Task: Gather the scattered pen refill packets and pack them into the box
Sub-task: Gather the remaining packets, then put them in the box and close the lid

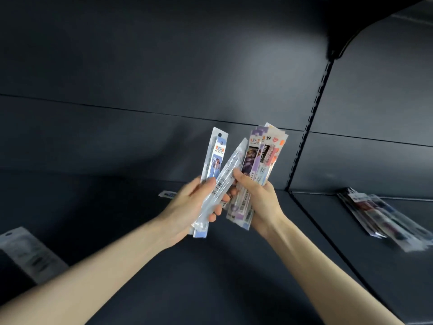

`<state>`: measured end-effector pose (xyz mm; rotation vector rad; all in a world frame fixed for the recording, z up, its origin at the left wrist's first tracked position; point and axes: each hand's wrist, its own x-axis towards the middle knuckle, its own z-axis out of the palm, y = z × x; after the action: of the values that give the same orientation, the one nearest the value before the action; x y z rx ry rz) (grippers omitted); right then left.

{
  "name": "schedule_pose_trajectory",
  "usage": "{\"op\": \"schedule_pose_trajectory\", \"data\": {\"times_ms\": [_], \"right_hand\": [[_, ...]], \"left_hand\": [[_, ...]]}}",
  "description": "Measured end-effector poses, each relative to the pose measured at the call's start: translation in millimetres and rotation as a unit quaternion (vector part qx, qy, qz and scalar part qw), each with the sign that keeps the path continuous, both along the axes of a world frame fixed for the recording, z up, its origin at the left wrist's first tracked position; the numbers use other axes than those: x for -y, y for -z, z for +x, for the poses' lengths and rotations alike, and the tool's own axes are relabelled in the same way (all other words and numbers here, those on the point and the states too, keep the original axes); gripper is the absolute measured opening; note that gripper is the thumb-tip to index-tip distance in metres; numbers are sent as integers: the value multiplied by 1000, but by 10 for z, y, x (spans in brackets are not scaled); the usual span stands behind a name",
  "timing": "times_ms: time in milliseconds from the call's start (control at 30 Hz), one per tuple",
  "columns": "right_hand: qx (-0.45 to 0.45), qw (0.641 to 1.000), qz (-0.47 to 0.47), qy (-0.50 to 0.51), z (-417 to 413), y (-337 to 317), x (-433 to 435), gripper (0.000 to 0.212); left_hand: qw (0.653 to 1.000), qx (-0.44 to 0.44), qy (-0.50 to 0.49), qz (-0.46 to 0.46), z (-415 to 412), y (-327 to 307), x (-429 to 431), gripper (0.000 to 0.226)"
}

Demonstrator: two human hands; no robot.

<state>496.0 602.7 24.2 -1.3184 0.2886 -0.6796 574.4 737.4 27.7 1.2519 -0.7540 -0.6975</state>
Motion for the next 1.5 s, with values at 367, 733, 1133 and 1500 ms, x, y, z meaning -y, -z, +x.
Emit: {"op": "schedule_pose_trajectory", "data": {"times_ms": [367,733,1133,1500], "right_hand": [[3,995,88,-41,8,98,52,19],[-8,997,49,-60,27,142,110,27],[17,989,50,-136,2,156,11,37],[16,997,-8,-73,-7,118,27,20]], "left_hand": [[996,65,-28,50,92,235,129,27],[995,-33,-84,38,167,230,115,57],[999,-34,-6,-12,120,282,84,25],[994,69,-81,32,188,179,11,29]]}}
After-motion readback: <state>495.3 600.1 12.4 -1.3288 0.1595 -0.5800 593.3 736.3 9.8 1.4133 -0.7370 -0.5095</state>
